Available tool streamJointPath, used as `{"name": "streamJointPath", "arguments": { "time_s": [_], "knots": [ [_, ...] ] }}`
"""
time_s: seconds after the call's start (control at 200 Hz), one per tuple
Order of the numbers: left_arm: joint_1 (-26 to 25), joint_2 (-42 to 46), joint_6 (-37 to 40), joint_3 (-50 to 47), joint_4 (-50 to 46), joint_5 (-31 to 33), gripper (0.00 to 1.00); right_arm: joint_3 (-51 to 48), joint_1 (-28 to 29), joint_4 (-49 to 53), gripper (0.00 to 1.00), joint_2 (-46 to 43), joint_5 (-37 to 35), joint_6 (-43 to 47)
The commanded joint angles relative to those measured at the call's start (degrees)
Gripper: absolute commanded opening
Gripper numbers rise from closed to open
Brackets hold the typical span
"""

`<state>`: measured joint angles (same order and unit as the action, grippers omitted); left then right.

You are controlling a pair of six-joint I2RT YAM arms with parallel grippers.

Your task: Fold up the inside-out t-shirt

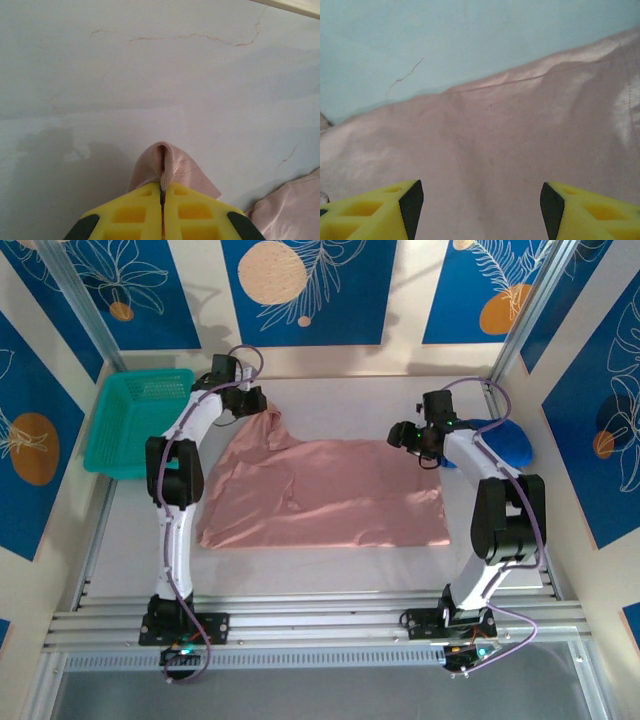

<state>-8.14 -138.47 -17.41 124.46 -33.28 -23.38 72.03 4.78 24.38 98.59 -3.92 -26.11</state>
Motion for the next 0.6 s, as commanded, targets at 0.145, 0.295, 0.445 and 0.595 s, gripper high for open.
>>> {"name": "streamJointPath", "arguments": {
  "time_s": [0.145, 0.295, 0.445, 0.595],
  "knots": [
    [0.4, 0.6, 1.4, 1.9, -2.3, 0.9, 0.13, 1.8, -0.3, 0.4, 0.65, 2.1, 1.2, -1.4],
    [0.4, -0.7, 1.4, 3.2, -2.9, 0.5, 0.12, 0.6, -0.5, 0.1, 0.65, 2.2, 1.2, -1.4],
    [0.5, -1.6, 1.6, 3.9, -3.1, 0.5, 0.05, 0.0, -0.6, -0.2, 0.65, 2.0, 1.3, -1.3],
    [0.5, -2.2, 1.5, 5.0, -3.6, 1.0, 0.0, 0.0, -0.8, -0.2, 0.65, 1.9, 1.5, -1.2]
  ]
}}
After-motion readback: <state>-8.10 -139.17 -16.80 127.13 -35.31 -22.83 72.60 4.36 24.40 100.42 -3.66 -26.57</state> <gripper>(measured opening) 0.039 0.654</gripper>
